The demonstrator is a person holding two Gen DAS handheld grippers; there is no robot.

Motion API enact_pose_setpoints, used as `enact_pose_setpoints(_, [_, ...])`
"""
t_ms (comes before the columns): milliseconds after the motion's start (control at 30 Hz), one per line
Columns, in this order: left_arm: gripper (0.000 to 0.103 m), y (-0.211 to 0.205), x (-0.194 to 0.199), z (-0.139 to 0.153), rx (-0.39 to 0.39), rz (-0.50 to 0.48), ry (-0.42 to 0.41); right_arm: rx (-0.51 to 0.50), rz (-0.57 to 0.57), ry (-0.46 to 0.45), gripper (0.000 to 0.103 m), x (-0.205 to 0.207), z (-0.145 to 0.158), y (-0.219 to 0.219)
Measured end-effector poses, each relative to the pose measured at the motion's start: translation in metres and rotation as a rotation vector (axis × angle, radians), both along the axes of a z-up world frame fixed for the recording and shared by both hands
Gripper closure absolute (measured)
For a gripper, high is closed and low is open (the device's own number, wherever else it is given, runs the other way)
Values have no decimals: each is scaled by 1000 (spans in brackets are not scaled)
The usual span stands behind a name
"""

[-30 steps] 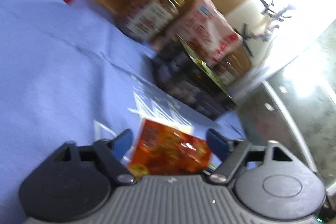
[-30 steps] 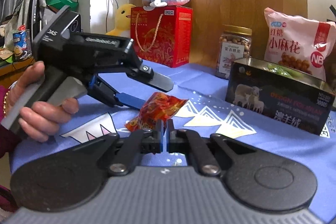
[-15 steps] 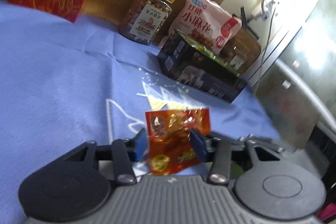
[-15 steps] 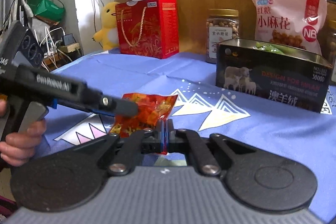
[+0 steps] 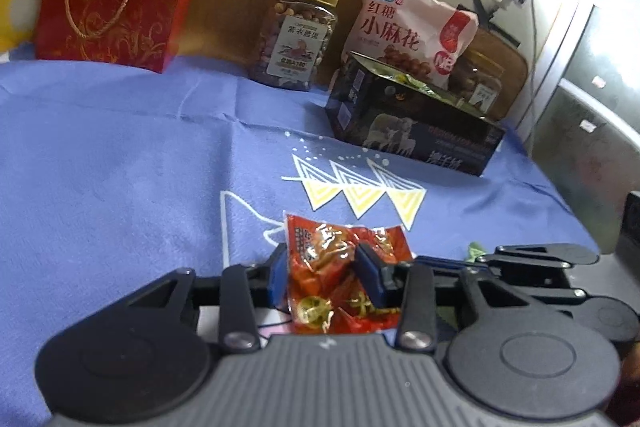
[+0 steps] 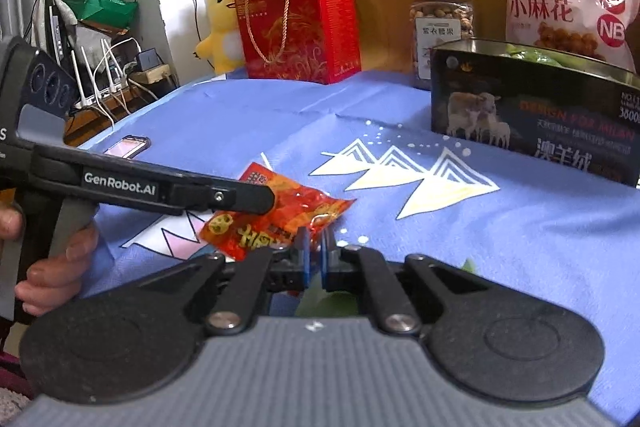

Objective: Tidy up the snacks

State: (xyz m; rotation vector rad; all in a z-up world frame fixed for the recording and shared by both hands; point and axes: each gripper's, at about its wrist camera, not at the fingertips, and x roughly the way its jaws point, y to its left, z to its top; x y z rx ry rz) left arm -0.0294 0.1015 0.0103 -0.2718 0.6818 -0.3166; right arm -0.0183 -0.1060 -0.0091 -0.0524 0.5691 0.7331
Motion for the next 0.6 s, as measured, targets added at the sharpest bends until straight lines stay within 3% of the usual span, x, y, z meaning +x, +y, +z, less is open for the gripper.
enact_pose_setpoints(267, [67,-3,0,4,24,29,29,-29,-15,-28,85,-3,0,1])
enact_pose_setpoints(533, [66,-2,-1,5,30,38,37,-42,-33,-40,64,-4,0,0])
enact_pose_setpoints(600, [66,-2,-1,5,30,38,36,-40,-16,-38,53,-5,0,0])
